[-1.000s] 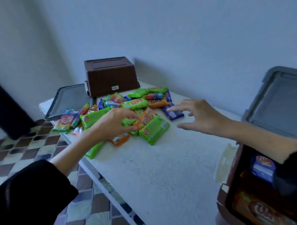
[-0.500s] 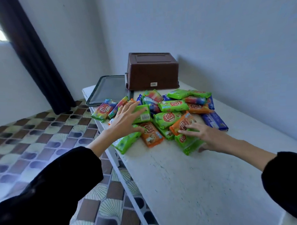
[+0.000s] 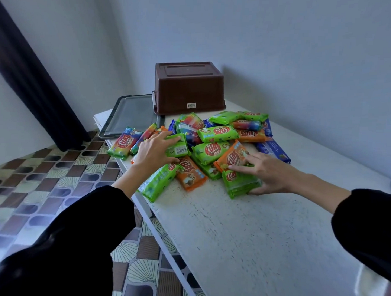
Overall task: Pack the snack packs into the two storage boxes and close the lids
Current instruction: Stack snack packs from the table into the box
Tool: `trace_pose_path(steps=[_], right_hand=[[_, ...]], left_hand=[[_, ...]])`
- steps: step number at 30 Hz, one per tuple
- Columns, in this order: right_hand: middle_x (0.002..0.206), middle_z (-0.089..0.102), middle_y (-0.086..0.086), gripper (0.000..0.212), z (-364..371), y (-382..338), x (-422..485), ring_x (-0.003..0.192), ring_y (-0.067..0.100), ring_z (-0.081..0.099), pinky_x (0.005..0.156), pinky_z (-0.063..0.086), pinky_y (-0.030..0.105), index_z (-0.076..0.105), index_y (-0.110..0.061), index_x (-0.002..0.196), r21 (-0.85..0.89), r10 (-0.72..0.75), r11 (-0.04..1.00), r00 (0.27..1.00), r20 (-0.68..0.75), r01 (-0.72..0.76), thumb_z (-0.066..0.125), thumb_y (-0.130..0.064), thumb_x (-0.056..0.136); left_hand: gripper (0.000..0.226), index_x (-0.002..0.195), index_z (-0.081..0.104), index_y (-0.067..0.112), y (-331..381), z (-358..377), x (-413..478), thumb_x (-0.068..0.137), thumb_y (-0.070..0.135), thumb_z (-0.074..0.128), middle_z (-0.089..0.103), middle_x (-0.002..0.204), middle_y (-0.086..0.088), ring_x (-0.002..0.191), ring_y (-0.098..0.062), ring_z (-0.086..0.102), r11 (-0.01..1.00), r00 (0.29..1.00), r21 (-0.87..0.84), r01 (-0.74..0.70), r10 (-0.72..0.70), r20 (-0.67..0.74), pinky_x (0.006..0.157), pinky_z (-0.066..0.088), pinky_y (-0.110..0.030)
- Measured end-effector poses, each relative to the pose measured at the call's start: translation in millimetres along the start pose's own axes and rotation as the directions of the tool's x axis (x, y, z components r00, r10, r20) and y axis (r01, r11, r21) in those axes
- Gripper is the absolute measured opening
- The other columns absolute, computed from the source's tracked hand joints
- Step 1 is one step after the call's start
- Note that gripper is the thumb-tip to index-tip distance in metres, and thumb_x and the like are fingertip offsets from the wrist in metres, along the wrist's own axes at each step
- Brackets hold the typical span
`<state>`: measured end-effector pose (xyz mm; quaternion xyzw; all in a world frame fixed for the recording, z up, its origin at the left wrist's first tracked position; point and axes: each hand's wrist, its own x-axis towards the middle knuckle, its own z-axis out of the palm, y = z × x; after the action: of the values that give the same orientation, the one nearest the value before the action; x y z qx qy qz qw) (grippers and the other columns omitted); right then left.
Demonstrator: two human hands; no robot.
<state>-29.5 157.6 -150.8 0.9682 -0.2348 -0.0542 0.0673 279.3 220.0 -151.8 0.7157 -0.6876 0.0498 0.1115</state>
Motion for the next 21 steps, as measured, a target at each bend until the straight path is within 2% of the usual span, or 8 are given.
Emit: trace_pose_path(steps=[2,4,8,10,12,16,21], right_hand=[[0.137,0.041,0.009,0.081,-3,-2,0,0.125,0.022,0.039,0.097,0.039,0.028,0.016,-0.028,0.147,0.044,-0.016,0.999,1.0,0.018,0.015,0.063,-0.044,0.081],[0.138,0.041,0.011,0.081,-5,-4,0,0.126,0.024,0.04,0.098,0.041,0.03,0.018,-0.026,0.146,0.081,-0.038,0.996,0.999,0.021,0.036,0.066,-0.037,0.081],[0.135,0.041,0.008,0.081,-6,-8,2,0.122,0.021,0.042,0.095,0.042,0.027,0.017,-0.029,0.146,0.067,-0.018,0.998,0.997,0.076,0.013,0.065,-0.035,0.081],[0.132,0.043,0.006,0.082,-12,-10,1,0.118,0.019,0.043,0.089,0.043,0.024,0.021,-0.03,0.145,0.102,0.019,0.994,0.997,0.078,-0.027,0.067,-0.034,0.078],[0.128,0.045,0.006,0.082,-23,-9,-6,0.115,0.018,0.044,0.085,0.042,0.022,0.026,-0.031,0.144,0.154,0.08,0.984,0.996,0.046,-0.086,0.07,-0.032,0.075],[0.117,0.048,0.003,0.081,-54,-6,-37,0.105,0.014,0.042,0.086,0.045,0.026,0.034,-0.032,0.141,0.23,0.218,0.953,0.974,-0.069,-0.197,0.072,-0.033,0.069],[0.105,0.045,-0.009,0.079,-92,-9,-107,0.095,0.008,0.041,0.075,0.044,0.026,0.042,-0.037,0.135,0.274,0.448,0.875,0.882,-0.143,-0.4,0.075,-0.037,0.063]], left_hand=[[0.073,0.136,0.046,0.026,2,0,3,0.071,0.043,0.074,0.048,0.14,-0.001,0.124,-0.024,0.05,1.0,1.0,0.015,-0.014,0.014,-0.002,0.085,0.051,-0.041],[0.071,0.135,0.047,0.022,5,1,3,0.072,0.039,0.075,0.052,0.136,-0.003,0.12,-0.026,0.053,0.999,0.999,0.026,-0.024,0.024,-0.023,0.085,0.052,-0.042],[0.067,0.129,0.053,0.016,8,-1,2,0.07,0.035,0.078,0.055,0.126,-0.009,0.113,-0.03,0.053,0.999,0.997,0.019,-0.037,0.038,-0.063,0.087,0.049,-0.046],[0.064,0.126,0.056,0.017,9,-6,1,0.068,0.035,0.079,0.056,0.122,-0.009,0.11,-0.028,0.05,0.999,0.996,-0.018,-0.05,0.049,-0.081,0.083,0.049,-0.044],[0.063,0.124,0.058,0.018,13,-13,0,0.068,0.036,0.079,0.057,0.121,-0.008,0.107,-0.026,0.051,0.994,0.991,-0.069,-0.087,0.079,-0.112,0.079,0.05,-0.042],[0.062,0.123,0.058,0.021,43,-38,2,0.067,0.039,0.078,0.057,0.121,-0.004,0.107,-0.023,0.053,0.966,0.96,-0.117,-0.229,0.204,-0.194,0.074,0.049,-0.037],[0.063,0.119,0.06,0.022,103,-67,13,0.065,0.052,0.071,0.059,0.114,-0.001,0.101,-0.019,0.056,0.871,0.88,-0.174,-0.459,0.419,-0.226,0.073,0.052,-0.037]])
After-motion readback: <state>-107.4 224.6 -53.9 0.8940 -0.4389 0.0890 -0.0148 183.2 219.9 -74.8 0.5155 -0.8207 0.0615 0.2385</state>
